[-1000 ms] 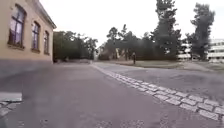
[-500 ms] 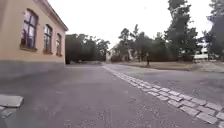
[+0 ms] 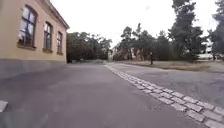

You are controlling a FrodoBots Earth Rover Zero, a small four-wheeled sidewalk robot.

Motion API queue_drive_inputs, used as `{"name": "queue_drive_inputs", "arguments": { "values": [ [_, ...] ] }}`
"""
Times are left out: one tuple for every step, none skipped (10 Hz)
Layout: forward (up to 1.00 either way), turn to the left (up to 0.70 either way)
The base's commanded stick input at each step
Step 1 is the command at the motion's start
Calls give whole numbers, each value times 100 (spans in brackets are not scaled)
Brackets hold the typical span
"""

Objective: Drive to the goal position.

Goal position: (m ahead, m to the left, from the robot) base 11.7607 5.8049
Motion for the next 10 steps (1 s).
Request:
{"name": "queue_drive_inputs", "arguments": {
  "values": [
    [70, 24],
    [70, 35],
    [70, 35],
    [70, 35],
    [70, 20],
    [70, 2],
    [70, 0],
    [70, 0],
    [70, 0],
    [70, 0]
  ]
}}
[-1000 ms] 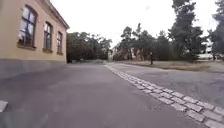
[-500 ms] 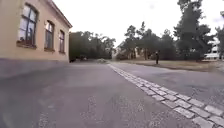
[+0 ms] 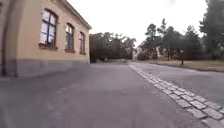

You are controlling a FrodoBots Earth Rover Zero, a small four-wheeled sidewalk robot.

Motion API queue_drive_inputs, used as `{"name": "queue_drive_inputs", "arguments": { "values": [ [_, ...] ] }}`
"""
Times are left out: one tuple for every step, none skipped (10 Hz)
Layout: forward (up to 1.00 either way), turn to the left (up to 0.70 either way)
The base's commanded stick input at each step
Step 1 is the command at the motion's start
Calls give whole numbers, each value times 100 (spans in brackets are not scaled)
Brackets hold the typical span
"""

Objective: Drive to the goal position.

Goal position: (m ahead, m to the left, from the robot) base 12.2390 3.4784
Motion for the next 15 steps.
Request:
{"name": "queue_drive_inputs", "arguments": {
  "values": [
    [70, 0],
    [70, 0],
    [70, 0],
    [70, 0],
    [70, 0],
    [70, 0],
    [70, 0],
    [70, 0],
    [70, 0],
    [70, 0],
    [70, 0],
    [70, 0],
    [70, 0],
    [70, 0],
    [70, 0]
  ]
}}
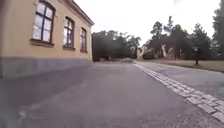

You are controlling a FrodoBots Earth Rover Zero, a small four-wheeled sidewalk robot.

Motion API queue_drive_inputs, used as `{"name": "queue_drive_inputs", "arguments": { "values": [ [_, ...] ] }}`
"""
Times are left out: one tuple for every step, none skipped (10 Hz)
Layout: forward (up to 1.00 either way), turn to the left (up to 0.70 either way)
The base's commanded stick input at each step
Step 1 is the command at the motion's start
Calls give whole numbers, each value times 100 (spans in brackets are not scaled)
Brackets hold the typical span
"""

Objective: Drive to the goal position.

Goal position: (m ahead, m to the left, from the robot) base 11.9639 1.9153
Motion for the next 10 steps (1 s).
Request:
{"name": "queue_drive_inputs", "arguments": {
  "values": [
    [70, 0],
    [70, 0],
    [70, 0],
    [70, 0],
    [70, 0],
    [70, 0],
    [70, 0],
    [70, 0],
    [70, 0],
    [70, 0]
  ]
}}
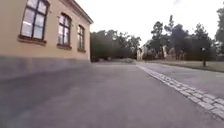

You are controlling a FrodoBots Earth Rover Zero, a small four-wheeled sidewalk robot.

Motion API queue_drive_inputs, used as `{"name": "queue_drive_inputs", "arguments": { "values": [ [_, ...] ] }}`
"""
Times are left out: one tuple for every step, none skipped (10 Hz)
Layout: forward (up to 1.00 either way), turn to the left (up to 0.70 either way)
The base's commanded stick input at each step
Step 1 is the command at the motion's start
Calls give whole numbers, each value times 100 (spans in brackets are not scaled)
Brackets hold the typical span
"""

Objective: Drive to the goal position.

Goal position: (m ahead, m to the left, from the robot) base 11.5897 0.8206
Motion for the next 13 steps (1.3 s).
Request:
{"name": "queue_drive_inputs", "arguments": {
  "values": [
    [70, 0],
    [70, 0],
    [70, 0],
    [70, 0],
    [70, 0],
    [70, 0],
    [70, 0],
    [70, 0],
    [70, 0],
    [70, 0],
    [70, 0],
    [70, 0],
    [70, 0]
  ]
}}
